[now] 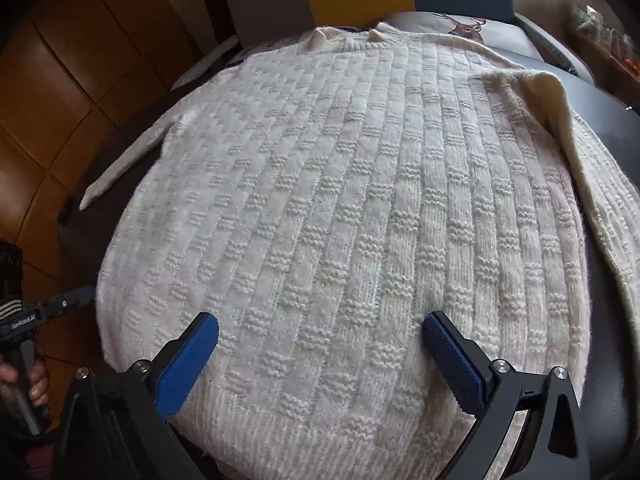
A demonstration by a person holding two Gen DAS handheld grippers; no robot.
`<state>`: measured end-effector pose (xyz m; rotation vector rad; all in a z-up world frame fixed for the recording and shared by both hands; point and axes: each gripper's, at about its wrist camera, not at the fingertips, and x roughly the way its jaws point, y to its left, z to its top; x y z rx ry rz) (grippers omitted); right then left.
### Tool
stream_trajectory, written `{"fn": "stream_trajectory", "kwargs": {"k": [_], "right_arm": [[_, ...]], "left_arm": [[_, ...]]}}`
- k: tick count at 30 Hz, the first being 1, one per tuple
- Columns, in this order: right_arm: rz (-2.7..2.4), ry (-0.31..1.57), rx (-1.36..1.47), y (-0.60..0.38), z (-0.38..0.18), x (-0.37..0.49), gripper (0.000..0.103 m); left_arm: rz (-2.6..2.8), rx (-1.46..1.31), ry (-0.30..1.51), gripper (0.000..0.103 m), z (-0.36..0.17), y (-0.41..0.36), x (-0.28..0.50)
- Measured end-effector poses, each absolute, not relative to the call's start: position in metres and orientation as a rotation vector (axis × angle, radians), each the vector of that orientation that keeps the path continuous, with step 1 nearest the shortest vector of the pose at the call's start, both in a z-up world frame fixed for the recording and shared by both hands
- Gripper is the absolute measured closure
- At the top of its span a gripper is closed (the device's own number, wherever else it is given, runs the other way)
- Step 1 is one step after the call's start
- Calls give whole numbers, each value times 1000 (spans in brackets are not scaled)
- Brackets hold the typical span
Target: Fold clothes
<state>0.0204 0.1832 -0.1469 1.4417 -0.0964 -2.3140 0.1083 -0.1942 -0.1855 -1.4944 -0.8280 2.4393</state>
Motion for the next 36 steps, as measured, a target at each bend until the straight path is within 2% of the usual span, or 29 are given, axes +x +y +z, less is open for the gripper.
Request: {"fn": "stream_trajectory", "kwargs": {"k": [5,7,9,15,19,21,28,33,36], "right_arm": [[-2317,-93,1439,183,-148,21,0],[-2319,-89,1435,183,-148,22,0],[-2320,-83,1433,183,-148,21,0],[-2319,-85,1457,181,-143,15,0],[-2339,32,1475,174,-152,17,0],[-2354,95,1468,168,-154,20,0],[-2362,129,1459,166,-154,23,0],[-2373,96,1452,165,-142,23,0],[-2399,83,1411,167,-131,23,0]], "left_arm": [[2405,-1450,-831,58,-193,-186,97],[2436,-1458,-789,62,-192,-181,88],[2459,-1456,-788,95,-181,-181,85],[2527,-1436,-672,96,-138,-186,82],[2529,-1649,-475,96,-161,-179,78],[2517,-1784,-491,91,-184,-181,74],[2619,-1482,-601,85,-142,-185,79],[2545,-1425,-484,85,-145,-151,52],[2538,-1536,-414,85,-170,-143,30]]}}
